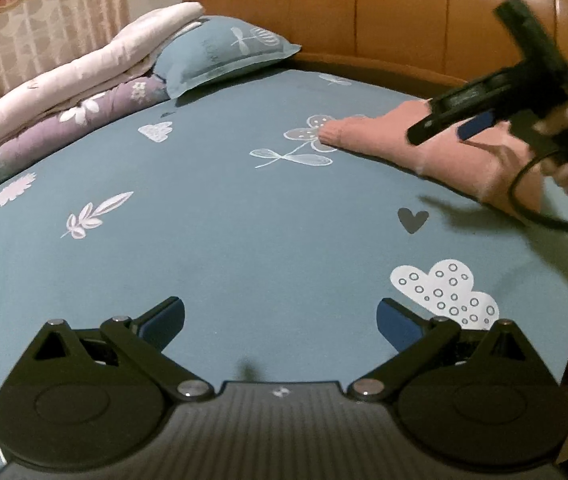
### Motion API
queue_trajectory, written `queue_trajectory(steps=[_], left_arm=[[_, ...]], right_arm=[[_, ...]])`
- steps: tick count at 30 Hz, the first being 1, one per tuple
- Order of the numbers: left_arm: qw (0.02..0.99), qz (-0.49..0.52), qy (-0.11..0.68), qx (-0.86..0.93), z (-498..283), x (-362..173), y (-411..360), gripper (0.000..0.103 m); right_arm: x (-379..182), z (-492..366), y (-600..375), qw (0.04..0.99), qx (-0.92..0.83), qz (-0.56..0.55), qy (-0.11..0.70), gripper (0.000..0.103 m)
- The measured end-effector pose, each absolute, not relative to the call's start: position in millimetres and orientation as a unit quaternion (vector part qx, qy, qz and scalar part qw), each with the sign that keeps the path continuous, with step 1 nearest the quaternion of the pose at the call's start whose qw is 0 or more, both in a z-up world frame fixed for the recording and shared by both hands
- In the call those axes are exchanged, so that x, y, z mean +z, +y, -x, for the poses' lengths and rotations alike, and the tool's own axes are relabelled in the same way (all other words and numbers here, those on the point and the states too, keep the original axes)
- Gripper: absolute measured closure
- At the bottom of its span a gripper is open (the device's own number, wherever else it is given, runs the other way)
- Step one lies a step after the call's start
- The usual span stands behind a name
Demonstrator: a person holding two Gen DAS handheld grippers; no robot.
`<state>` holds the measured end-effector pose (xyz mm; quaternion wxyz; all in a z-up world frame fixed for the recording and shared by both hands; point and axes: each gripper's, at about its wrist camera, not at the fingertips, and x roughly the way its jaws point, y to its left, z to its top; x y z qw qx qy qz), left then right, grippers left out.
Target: Fold clothes
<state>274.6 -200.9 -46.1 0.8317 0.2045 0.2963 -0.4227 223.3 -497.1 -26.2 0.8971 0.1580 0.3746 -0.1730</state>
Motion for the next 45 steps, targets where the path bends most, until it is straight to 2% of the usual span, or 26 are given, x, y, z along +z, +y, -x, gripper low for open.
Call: queue_trajectory(steps=[13, 21, 45], left_arm=[[0.801, -0.241, 0.268, -0.478, -293, -49, -199, 0.001], [0.77, -0.252, 0.267, -0.521, -285, -44, -225, 0.001], [0.732, -0.203, 0.285, -0.584, -270, 30, -291, 0.001]], right_arm=[[-53, -135, -437, 0.842, -0.264, -0.239, 0.405, 0.0], [-41, -114, -393, 0.832, -0.3, -0.226, 0.408, 0.0], [-2, -72, -359, 0.809, -0.388, -0.226, 0.379, 0.0]])
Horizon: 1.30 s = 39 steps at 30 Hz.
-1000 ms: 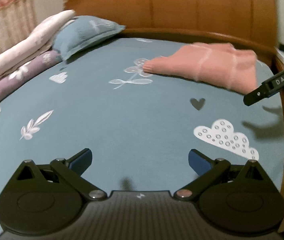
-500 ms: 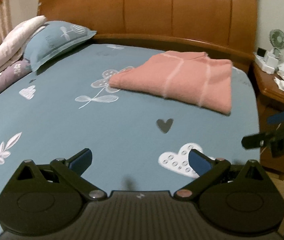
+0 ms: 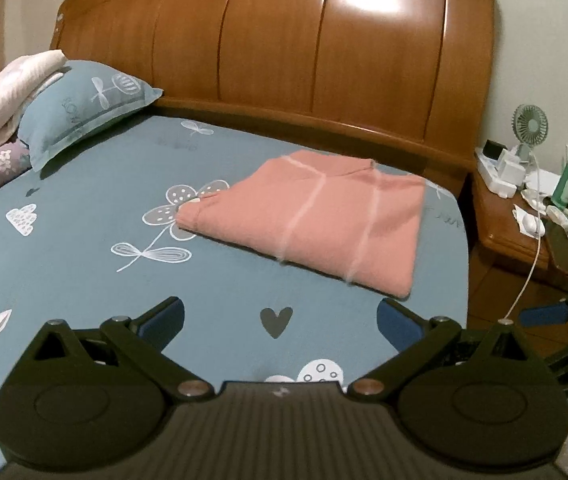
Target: Fold clothes
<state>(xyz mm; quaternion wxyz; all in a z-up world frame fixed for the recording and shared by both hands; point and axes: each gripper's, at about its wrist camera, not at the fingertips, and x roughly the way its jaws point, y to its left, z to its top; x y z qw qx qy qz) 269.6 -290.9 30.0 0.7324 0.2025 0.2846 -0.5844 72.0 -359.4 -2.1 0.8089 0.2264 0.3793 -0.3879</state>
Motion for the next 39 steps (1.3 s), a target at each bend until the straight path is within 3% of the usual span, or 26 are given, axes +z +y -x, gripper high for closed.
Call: queue_trajectory(steps=[16, 39], left_arm=[[0.716, -0.256, 0.322, -0.565, -250, 32, -315, 0.001], [0.71, -0.272, 0.361, -0.541, -250, 25, -339, 0.001]], right_arm=[[33, -65, -368, 0.81, -0.425, -0.218, 0.34, 0.0], [25, -70, -391, 0.805, -0.423, -0.222, 0.351, 0.0]])
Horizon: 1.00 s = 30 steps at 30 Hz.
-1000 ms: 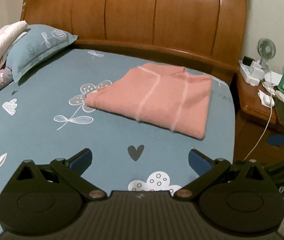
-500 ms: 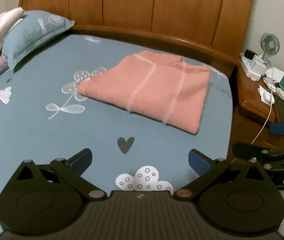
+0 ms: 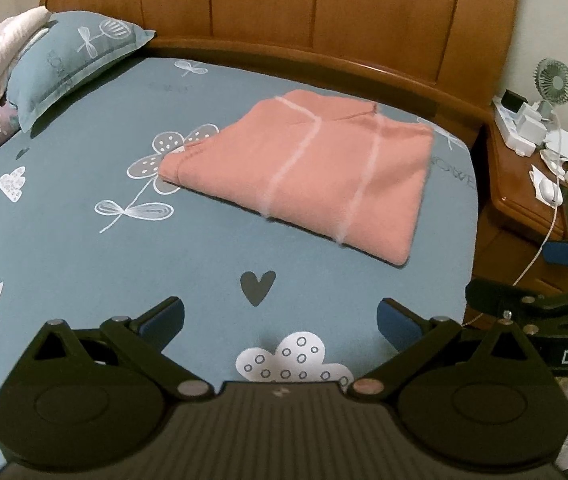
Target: Fold clothes
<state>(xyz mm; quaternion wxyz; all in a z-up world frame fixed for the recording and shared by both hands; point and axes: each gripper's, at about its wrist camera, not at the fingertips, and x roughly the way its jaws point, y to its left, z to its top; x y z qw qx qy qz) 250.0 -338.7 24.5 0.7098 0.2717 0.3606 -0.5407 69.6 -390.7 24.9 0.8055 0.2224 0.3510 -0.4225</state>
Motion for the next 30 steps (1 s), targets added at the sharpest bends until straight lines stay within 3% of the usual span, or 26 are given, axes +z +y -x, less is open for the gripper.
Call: queue_trajectory(steps=[30], left_arm=[[0.713, -0.27, 0.362, -0.537, -258, 20, -347, 0.001]], right_arm=[[19, -79, -403, 0.804, -0.414, -0.222, 0.364, 0.0]])
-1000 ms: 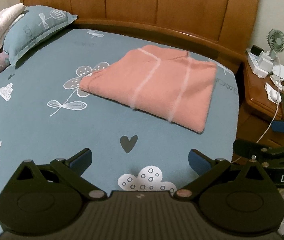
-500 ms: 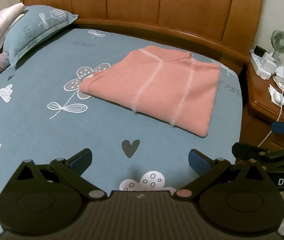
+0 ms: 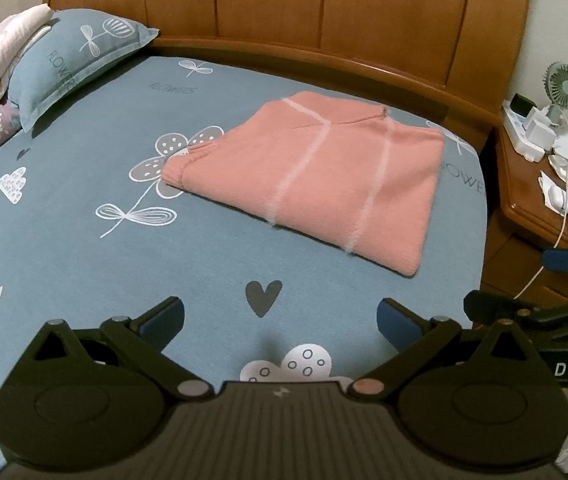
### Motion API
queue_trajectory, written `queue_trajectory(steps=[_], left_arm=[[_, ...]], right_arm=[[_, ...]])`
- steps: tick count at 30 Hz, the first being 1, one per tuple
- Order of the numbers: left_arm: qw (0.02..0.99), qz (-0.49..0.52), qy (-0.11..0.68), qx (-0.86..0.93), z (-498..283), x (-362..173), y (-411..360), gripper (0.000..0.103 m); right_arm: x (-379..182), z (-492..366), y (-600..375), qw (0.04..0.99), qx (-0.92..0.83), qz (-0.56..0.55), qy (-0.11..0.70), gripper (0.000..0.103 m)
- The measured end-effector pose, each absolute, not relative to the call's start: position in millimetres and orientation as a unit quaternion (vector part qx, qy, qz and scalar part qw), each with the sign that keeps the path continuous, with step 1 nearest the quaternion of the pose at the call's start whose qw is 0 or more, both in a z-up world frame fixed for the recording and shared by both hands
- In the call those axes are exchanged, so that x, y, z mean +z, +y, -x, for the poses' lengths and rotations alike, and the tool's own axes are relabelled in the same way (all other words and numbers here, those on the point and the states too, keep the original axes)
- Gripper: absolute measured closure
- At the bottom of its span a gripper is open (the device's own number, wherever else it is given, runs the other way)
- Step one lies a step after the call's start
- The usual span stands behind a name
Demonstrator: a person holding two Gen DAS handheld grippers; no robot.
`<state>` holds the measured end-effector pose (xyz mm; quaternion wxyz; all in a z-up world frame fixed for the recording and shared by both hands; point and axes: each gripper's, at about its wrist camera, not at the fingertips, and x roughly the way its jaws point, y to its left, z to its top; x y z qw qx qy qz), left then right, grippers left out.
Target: Fold clothes
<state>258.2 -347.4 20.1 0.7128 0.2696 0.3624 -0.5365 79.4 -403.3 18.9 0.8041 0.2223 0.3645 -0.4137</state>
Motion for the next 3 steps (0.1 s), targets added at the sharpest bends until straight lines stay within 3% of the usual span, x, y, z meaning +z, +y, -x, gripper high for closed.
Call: queue_trajectory(steps=[3], left_arm=[[0.713, -0.269, 0.363, -0.537, -258.5, 19.9, -346.8, 0.001]], right_arm=[[18.5, -78.6, -402.7, 0.805, -0.413, -0.222, 0.365, 0.0]])
